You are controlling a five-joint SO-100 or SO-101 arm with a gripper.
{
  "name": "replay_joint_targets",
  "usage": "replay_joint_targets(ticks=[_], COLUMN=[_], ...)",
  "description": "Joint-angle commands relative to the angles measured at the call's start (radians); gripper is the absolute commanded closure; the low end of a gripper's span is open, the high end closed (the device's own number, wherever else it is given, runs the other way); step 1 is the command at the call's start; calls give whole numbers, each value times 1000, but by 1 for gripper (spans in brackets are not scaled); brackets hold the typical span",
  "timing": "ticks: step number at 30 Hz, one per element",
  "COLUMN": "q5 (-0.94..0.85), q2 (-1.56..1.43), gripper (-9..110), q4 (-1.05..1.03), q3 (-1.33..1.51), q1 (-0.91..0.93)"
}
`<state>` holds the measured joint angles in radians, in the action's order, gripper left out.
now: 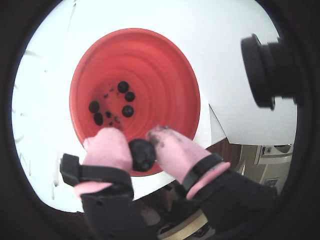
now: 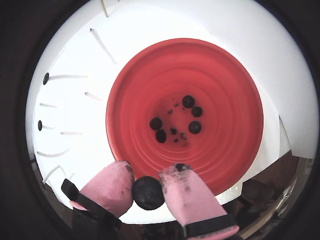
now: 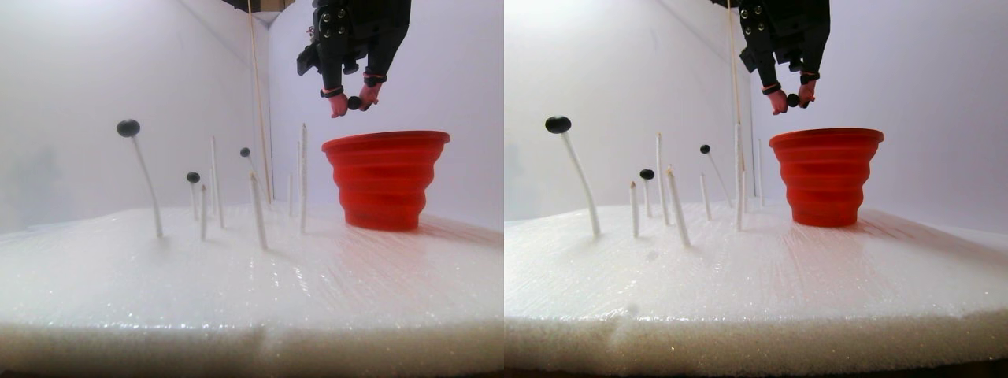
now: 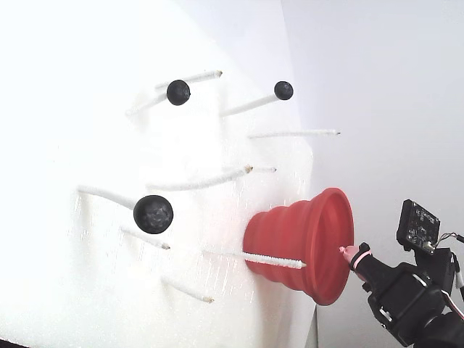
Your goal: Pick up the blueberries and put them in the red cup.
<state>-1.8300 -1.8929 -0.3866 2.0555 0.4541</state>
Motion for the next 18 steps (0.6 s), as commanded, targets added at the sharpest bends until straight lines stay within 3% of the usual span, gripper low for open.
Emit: replay_joint_targets(ticks=[1,11,18], q5=[-12,-9,-5], q2=[2,35,20], gripper=[91,82,82], q4=[35,55,57], q3=[-112,-140,-141], q1=[17,31,8])
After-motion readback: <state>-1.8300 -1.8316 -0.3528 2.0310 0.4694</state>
